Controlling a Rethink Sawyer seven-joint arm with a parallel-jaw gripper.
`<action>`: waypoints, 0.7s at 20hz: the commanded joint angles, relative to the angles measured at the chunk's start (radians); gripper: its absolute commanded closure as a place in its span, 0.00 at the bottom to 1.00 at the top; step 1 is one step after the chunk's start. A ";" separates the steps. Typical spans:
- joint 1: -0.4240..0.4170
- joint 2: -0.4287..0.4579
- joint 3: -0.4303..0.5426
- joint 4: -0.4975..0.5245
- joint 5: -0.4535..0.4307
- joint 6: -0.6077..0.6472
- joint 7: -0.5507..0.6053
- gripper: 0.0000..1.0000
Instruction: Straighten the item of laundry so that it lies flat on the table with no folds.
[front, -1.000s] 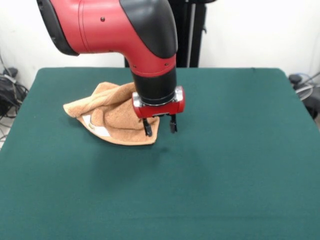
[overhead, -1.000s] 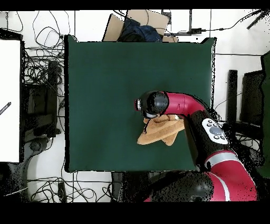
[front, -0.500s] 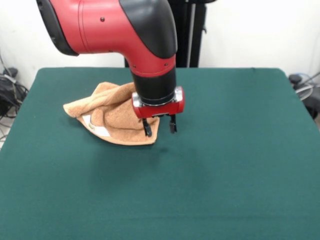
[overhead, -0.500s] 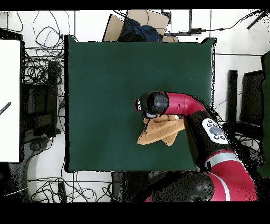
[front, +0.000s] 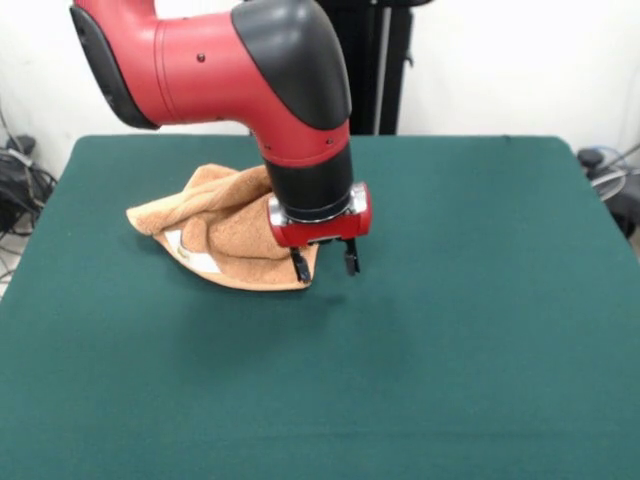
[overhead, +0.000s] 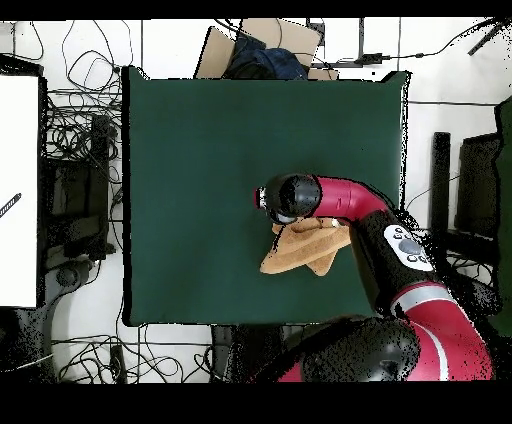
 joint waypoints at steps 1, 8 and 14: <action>0.003 0.014 0.083 -0.002 -0.009 -0.071 -0.012 0.00; 0.023 -0.053 0.040 0.042 -0.033 -0.112 0.041 0.00; 0.023 -0.142 0.002 0.123 -0.029 -0.095 0.070 0.00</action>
